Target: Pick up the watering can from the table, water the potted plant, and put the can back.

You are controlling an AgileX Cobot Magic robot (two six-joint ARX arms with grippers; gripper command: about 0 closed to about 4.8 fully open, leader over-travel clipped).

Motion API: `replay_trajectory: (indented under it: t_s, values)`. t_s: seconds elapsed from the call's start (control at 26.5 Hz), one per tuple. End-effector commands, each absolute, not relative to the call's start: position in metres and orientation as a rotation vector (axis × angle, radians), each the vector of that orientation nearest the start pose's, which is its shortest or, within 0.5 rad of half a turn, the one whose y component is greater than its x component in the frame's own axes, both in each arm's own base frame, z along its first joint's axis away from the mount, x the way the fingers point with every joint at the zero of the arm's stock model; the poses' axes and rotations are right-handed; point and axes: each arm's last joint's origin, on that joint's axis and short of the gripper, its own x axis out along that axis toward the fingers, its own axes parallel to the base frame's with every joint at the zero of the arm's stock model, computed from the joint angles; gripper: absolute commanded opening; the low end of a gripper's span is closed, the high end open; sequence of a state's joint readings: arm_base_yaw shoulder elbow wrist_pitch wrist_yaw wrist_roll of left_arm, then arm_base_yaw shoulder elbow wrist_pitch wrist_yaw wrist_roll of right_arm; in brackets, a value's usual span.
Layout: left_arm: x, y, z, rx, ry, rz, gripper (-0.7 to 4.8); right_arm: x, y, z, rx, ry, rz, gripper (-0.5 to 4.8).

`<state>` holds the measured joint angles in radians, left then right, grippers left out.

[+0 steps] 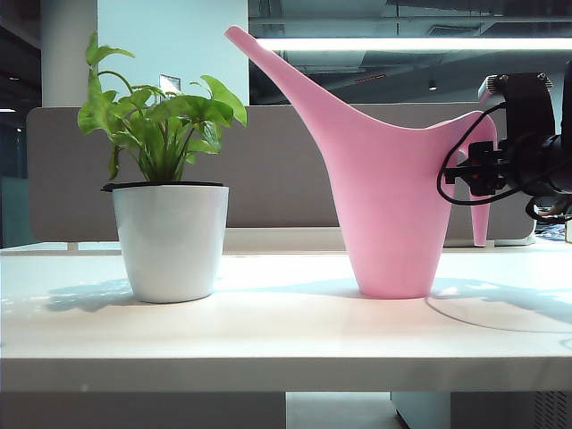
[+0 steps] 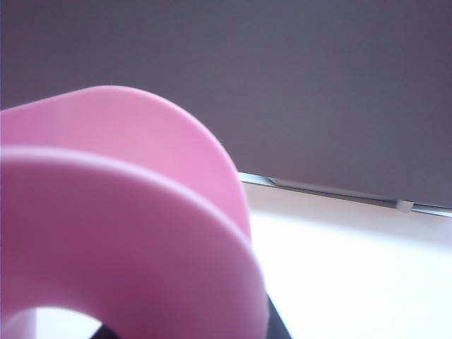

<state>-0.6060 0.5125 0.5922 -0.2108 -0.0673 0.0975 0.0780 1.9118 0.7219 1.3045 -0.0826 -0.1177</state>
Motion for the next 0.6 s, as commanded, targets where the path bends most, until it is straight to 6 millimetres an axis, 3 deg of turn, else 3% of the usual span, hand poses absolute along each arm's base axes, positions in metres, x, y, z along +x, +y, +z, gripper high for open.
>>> replay_trajectory:
  t_s: [0.04, 0.26, 0.6]
  values:
    - [0.104, -0.069, 0.302, 0.134, 0.087, -0.544, 0.04, 0.350, 0.030, 0.162, -0.131, -0.143, 0.153, 0.07]
    - [0.104, -0.069, 0.302, 0.134, 0.087, -0.544, 0.04, 0.349, 0.029, 0.169, -0.129, -0.156, 0.133, -0.02]
    - [0.104, -0.069, 0.302, 0.134, 0.088, -0.544, 0.04, 0.338, 0.027, 0.207, -0.166, -0.169, 0.096, -0.02]
